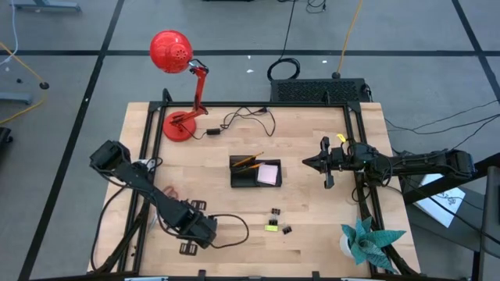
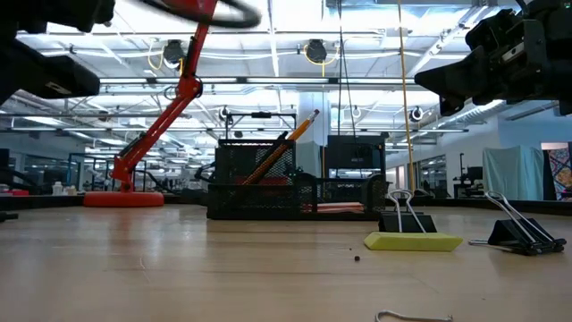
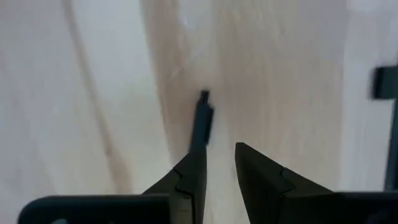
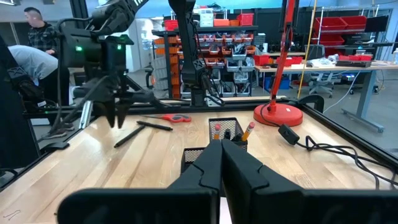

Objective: Pick and place office supplies into organizer
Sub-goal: Put the pen into the desk organizer

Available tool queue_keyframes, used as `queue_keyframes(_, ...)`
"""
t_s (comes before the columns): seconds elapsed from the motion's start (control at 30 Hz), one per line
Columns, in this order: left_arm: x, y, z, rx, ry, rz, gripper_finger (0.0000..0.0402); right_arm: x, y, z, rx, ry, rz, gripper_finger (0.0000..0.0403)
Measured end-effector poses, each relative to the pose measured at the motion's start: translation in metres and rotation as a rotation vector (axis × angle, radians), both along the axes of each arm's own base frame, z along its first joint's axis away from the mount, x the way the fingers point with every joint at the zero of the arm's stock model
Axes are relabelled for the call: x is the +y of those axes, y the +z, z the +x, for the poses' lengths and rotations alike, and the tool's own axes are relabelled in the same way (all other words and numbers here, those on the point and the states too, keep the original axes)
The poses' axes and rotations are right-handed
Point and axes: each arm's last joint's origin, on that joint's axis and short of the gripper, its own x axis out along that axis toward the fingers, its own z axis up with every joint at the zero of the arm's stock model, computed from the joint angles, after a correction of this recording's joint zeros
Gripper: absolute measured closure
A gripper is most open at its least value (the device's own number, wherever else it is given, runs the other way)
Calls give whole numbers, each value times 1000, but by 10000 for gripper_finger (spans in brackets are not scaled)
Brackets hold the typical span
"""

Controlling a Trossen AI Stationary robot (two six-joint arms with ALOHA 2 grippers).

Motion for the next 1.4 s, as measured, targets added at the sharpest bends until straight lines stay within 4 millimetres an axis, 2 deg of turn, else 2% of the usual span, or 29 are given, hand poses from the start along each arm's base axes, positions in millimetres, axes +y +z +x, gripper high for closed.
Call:
queue_keyframes(0.23,-2,-11,-8,14,10,13,309,0,0,0,0,0,11,399)
queue_keyframes(0.57,2,-34,-29,19,34,136,309,0,0,0,0,0,12,399)
queue_keyframes(0.83,6,-53,-35,6,51,59,309,0,0,0,0,0,12,399)
queue_keyframes(1.4,5,-57,-29,-92,86,47,309,0,0,0,-1,0,11,399)
